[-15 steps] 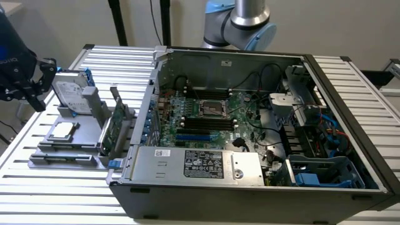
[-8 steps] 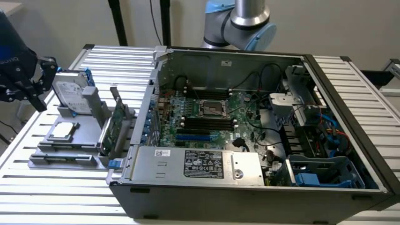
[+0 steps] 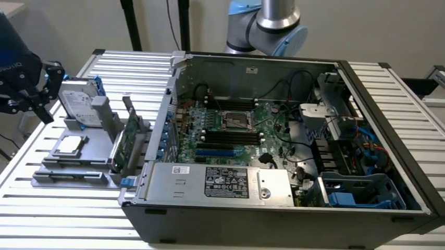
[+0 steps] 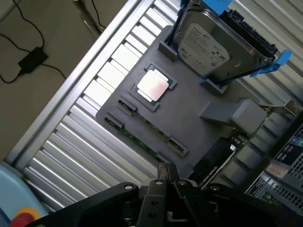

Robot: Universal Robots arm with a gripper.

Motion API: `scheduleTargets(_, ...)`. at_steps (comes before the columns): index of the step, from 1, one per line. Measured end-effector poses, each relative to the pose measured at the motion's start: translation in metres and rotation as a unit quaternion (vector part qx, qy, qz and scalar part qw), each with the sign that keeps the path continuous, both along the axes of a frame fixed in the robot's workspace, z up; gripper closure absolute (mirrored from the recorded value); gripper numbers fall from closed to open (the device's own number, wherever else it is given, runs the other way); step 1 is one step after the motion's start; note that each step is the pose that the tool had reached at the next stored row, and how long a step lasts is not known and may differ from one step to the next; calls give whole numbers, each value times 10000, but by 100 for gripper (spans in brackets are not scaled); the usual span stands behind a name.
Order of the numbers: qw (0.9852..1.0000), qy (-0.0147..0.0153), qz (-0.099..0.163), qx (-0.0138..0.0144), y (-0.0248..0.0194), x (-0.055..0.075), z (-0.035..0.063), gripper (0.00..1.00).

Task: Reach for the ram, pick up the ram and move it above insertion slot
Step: 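Pick up the ram and move it above insertion slot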

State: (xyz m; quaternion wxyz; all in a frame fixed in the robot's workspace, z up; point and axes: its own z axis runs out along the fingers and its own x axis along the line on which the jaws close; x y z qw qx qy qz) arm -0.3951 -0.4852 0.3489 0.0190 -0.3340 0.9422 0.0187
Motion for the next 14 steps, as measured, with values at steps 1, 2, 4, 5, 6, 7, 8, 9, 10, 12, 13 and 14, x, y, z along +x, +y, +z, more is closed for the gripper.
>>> scheduleTargets(1,10000,-9,59,3,0,0,1,89)
scheduleTargets(2,9999,-19,123,7,0,1,1,89)
scheduleTargets(4,9997,-37,240,16,-1,1,2,89)
scheduleTargets(5,9995,-47,298,20,-1,1,2,89)
scheduleTargets(6,9993,-56,356,24,-2,2,3,89)
scheduleTargets(7,9991,-66,415,29,-2,2,4,89)
scheduleTargets(8,9988,-76,475,33,-2,2,4,89)
scheduleTargets(9,9985,-86,533,38,-2,2,5,89)
scheduleTargets(10,9982,-95,592,42,-2,2,6,89)
scheduleTargets(12,9973,-116,717,51,-3,3,7,89)
scheduleTargets(13,9969,-126,774,55,-3,3,7,89)
scheduleTargets(14,9964,-136,835,59,-3,3,8,89)
